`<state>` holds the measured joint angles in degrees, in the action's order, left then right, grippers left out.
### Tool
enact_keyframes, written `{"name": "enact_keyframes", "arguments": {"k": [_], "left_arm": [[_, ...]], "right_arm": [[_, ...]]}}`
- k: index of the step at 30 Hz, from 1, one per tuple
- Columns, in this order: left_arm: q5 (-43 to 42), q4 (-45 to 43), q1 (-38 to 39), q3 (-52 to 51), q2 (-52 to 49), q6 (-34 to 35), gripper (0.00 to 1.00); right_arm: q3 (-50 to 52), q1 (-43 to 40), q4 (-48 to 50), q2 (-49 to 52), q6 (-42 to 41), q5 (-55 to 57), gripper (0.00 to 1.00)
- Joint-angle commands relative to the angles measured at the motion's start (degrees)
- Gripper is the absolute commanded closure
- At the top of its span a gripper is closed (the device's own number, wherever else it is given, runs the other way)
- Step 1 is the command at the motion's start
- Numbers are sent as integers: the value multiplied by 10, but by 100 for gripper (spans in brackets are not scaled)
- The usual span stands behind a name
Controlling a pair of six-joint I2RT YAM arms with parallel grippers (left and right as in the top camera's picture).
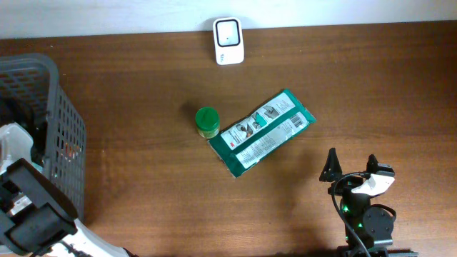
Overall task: Scan the item barcode
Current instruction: 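Reach the left gripper into the basket and grasp the Kleenex tissue pack, then move the tissue pack past the scanner and release it on the table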
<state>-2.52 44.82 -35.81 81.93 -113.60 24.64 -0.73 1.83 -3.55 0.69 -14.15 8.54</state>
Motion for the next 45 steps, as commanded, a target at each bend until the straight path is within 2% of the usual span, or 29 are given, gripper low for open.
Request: {"name": "enact_keyframes", "arguments": {"k": [1,9,15,18,21,30,40,45], "left_arm": [[16,28,-3,31,10,-3,100],[16,89,-3,155,174,-10,100],[-27,89,0,182,329,-10,100],[-79,91,31,181,395,-30,100],[-120,98,93,181,415,-60,100],[-105,133,364,129,367,-111,100],[-82,122,550,90,222,-128,100],[-82,59,640,90,139,-154,100]], "right_arm": [[4,0,-3,-4,2,-2,2],[4,0,-3,-4,2,-2,1],[4,0,-3,-4,2,-2,1],[4,0,-3,-4,2,-2,2],[4,0,-3,-4,2,-2,2],[4,0,-3,-4,2,-2,2],[4,0,-3,-4,2,-2,2],[4,0,-3,-4,2,-2,2]]}}
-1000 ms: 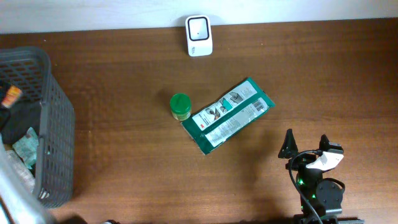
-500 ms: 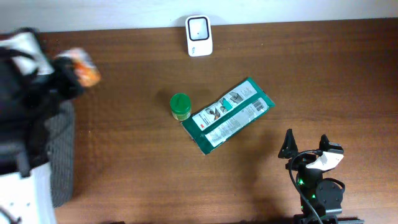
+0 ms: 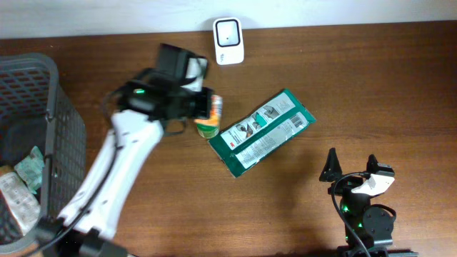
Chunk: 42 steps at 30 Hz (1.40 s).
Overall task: Scan the item barcode
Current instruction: 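Move the tissue pack past the scanner and release it on the table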
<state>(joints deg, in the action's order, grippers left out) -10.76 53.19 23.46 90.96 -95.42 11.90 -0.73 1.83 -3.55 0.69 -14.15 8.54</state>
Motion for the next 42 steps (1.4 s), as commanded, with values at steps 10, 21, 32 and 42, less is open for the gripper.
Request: {"name": "enact_keyframes", "arguments": {"k": [10,21,32,42], "left_arm": [[-6,-119,188,-1,-170,-26,100],[-6,-151,262,-1,-224,-6,100],[7,-160,259,-1,-229,-7,43],[38,-82,153,91,-171,-13,44]], "right_arm": [[4,0,-3,-4,2,-2,2],[4,0,-3,-4,2,-2,2],[4,0,-3,-4,2,-2,2],[4,0,-3,-4,2,-2,2]]}}
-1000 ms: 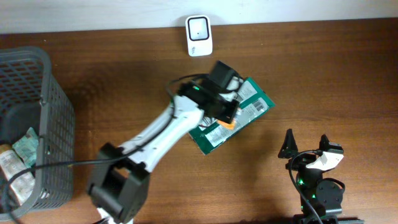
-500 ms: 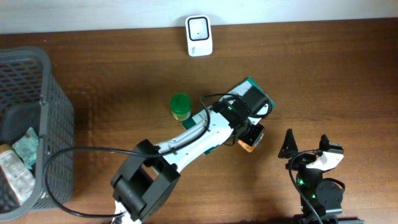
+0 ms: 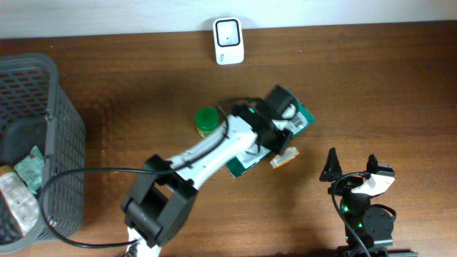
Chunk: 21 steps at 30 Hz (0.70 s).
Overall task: Scan the item barcode
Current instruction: 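Move the tissue pack past the scanner and release it on the table, then reach the left gripper into the basket and grasp the pale green pouch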
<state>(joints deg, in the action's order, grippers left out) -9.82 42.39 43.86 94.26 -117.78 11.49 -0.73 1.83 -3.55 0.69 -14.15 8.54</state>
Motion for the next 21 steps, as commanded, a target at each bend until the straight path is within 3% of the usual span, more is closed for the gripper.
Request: {"name": "enact_keyframes", "arguments": {"k": [1,9,15,21], "left_arm": [[40,39,-65,74,64,-9,45],[135,164,-231,217,202,-9,45],[182,219,-396,225,294,-2,50],[231,268,-585,213,305,63,49]], "right_arm": [[4,0,-3,-4,2,-2,2],[4,0,-3,-4,2,-2,2],[4,0,-3,-4,2,-2,2],[4,0,-3,-4,2,-2,2]]}}
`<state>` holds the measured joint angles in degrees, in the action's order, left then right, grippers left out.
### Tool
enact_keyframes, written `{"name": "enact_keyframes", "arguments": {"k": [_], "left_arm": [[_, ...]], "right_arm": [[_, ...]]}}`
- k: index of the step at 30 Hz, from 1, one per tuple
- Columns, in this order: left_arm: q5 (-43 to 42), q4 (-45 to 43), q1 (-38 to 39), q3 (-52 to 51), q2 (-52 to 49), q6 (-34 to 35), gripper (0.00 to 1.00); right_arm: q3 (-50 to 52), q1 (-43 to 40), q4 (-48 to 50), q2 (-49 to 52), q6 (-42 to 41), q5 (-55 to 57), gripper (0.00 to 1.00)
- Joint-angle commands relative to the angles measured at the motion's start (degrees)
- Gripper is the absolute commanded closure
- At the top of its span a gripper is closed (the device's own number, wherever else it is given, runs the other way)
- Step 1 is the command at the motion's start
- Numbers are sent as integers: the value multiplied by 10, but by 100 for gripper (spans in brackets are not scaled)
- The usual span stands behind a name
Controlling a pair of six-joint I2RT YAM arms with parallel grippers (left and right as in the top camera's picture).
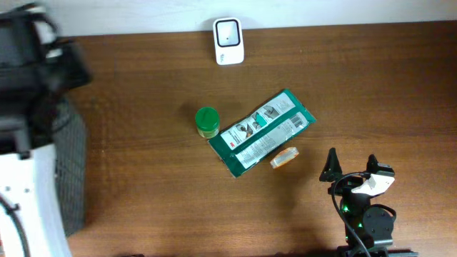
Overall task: Scan the item barcode
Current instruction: 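Reach the left gripper into the basket and grasp the pale green pouch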
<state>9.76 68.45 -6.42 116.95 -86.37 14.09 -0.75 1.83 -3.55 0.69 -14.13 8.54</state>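
A small orange and white item (284,158) lies on the table against the lower right edge of a green packet (262,132). The white scanner (228,41) stands at the table's far edge. My left arm (28,107) fills the far left, blurred and close to the camera. Its fingers cannot be made out. My right gripper (350,168) rests open at the lower right, a short way right of the orange item, with nothing between its fingers.
A green-lidded jar (207,121) stands just left of the packet. A grey mesh basket (73,164) sits at the left edge, mostly hidden under my left arm.
My left arm was stretched across the green packet, its end by the orange item. It is now back at the far left above the basket. The orange item stays on the table.
First my left arm was low at the left by the basket, and no orange item lay on the table. Then it was out near the green jar with an orange and white item at its tip. Later it reached over the packet with the item beside it. Now the arm is withdrawn.
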Motion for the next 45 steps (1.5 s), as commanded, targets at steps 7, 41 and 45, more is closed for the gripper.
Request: {"name": "enact_keyframes", "arguments": {"k": [7,41,45], "left_arm": [[29,-63,-227,-150,-11,63,38],[66,-194,-316,-372,-275,8,31],[66,-198,-316,-372,-291,8,30]], "right_arm": [[4,0,-3,-4,2,-2,2],[4,0,-3,-4,2,-2,2],[4,0,-3,-4,2,-2,2]]}}
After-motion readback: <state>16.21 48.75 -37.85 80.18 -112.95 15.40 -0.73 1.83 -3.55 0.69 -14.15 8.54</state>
